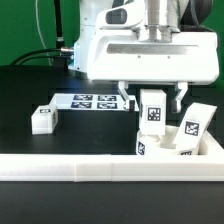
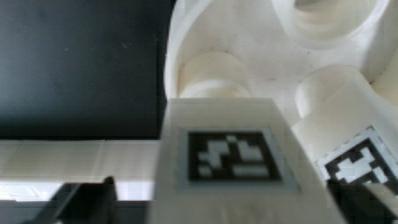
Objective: Assemble stool
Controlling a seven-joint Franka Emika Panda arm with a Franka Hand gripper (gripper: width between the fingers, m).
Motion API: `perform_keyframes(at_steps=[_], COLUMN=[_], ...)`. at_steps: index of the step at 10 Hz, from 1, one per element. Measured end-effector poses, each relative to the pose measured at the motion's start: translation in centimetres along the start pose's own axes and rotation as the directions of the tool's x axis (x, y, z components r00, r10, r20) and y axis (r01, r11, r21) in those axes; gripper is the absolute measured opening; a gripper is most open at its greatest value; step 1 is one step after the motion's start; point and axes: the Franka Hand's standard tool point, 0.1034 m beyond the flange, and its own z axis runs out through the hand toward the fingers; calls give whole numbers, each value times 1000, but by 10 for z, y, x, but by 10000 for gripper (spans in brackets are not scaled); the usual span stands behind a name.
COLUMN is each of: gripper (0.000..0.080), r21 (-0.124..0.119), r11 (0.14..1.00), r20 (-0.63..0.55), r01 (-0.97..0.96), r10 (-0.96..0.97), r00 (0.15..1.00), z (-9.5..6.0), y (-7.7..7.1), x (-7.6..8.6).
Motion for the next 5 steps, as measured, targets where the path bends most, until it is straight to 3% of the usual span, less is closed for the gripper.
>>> perform_keyframes(at_steps=[1,3,5], gripper=[628,644,648], r21=[0,4,17], r11=[1000,1000,999], r20=[2,10,41], r01=[10,23,30], r10=[-10,-23,-31], r00=[1000,1000,999], z=[-3,-13,-36], y=[2,4,11], x=[3,10,25])
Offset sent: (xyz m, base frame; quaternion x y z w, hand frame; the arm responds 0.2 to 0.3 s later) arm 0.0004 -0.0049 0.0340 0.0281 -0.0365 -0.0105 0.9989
